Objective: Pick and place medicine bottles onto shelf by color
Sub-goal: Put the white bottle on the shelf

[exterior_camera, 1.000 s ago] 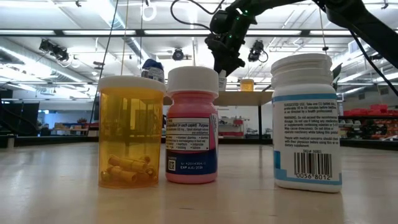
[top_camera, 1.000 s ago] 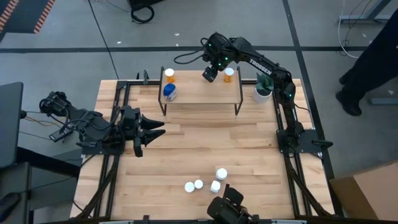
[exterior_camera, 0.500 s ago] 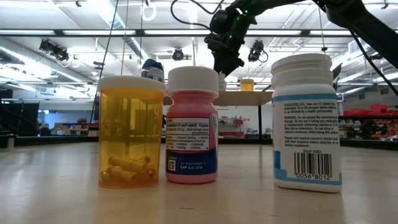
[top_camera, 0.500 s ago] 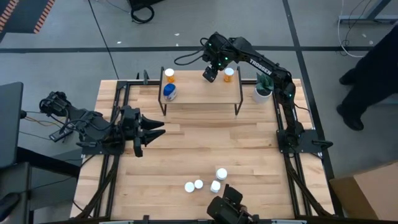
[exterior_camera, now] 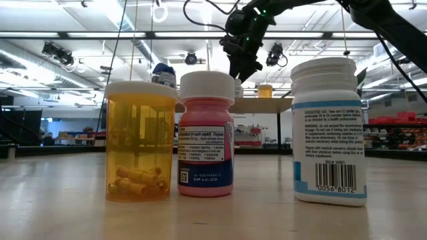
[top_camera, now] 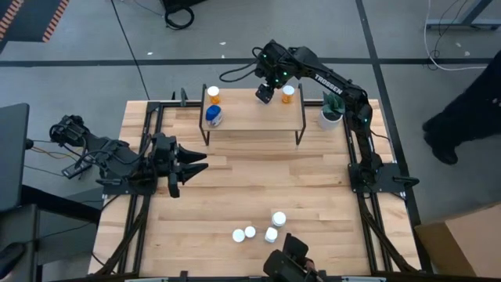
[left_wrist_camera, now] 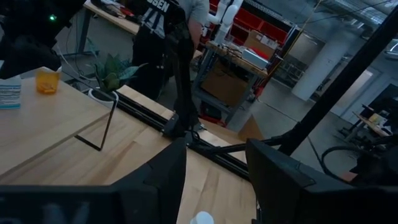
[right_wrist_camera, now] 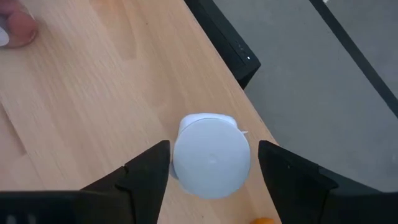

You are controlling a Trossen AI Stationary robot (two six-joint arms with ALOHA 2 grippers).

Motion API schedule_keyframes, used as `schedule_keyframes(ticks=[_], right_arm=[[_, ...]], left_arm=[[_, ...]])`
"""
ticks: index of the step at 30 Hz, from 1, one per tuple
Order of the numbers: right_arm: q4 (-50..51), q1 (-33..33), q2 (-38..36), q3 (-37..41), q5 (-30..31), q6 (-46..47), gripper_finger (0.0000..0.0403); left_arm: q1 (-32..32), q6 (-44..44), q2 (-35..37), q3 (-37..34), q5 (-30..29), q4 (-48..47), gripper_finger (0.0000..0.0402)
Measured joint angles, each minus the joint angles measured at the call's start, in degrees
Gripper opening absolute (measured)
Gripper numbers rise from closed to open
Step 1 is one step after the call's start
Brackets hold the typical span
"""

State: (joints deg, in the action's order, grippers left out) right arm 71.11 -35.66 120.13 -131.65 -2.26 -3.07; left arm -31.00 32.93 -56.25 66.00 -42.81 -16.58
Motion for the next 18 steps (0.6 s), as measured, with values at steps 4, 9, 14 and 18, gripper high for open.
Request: schedule_keyframes(ticks=[4, 9, 14, 18], right_arm=[[2.2, 0.7, -0.2, -3.1, 0.1, 0.0, 0.0253], [3.4, 2.8, -1.4, -3.3, 0.3, 0.8, 0.0253], [8.2, 6.1, -2.6, -3.4, 0.3, 5.0, 0.0253], [11.2, 10.6, -3.8, -3.4, 0.0, 9.5, 0.0253]], left_arm=[[0.0, -0.2, 0.0, 0.0, 0.0, 0.0, 0.0178], [0.0, -0.4, 0.0, 0.0, 0.0, 0.0, 0.0174], [0.0, -0.5, 0.0, 0.0, 0.0, 0.0, 0.0178], [0.0, -0.6, 0.0, 0.0, 0.0, 0.0, 0.0176]])
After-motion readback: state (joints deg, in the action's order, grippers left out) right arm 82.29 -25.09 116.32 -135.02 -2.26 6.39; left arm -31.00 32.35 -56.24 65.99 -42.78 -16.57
